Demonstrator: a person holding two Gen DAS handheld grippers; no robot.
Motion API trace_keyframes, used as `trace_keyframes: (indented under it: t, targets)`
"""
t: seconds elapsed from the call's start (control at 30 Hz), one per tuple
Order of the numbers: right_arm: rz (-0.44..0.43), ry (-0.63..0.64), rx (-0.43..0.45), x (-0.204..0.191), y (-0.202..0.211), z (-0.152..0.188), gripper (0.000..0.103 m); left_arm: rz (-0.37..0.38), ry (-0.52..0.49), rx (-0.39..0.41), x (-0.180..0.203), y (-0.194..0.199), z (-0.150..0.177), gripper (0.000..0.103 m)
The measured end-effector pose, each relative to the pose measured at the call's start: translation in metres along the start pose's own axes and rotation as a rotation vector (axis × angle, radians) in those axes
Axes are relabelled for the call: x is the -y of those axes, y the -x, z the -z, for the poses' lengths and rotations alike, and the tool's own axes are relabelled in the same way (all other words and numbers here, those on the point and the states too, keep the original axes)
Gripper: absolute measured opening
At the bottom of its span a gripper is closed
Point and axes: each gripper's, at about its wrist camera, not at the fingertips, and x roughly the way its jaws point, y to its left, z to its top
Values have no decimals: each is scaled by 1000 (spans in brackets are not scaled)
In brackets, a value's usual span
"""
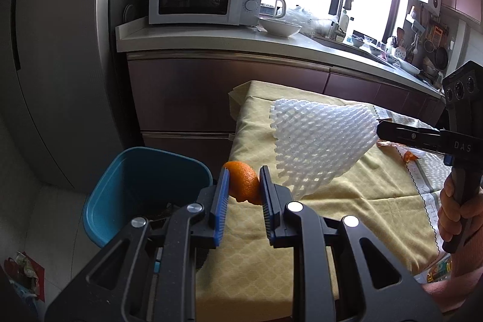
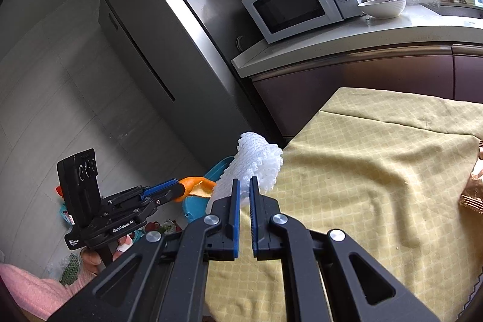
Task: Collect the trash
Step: 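Carry the orange peel and foam net over the blue bin with both tools, then open both tools to drop the peel and foam net into the bin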
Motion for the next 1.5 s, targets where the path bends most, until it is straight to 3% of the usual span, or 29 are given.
trace_keyframes:
  t: [0.8,1.5]
  targets:
    - [-24,89,-124,-40,-77,-15,5,-124,90,-25,-67,-17,5,21]
    - [-14,121,-211,-55,-125,-18,5,-166,137,-58,-97,-37,13,21]
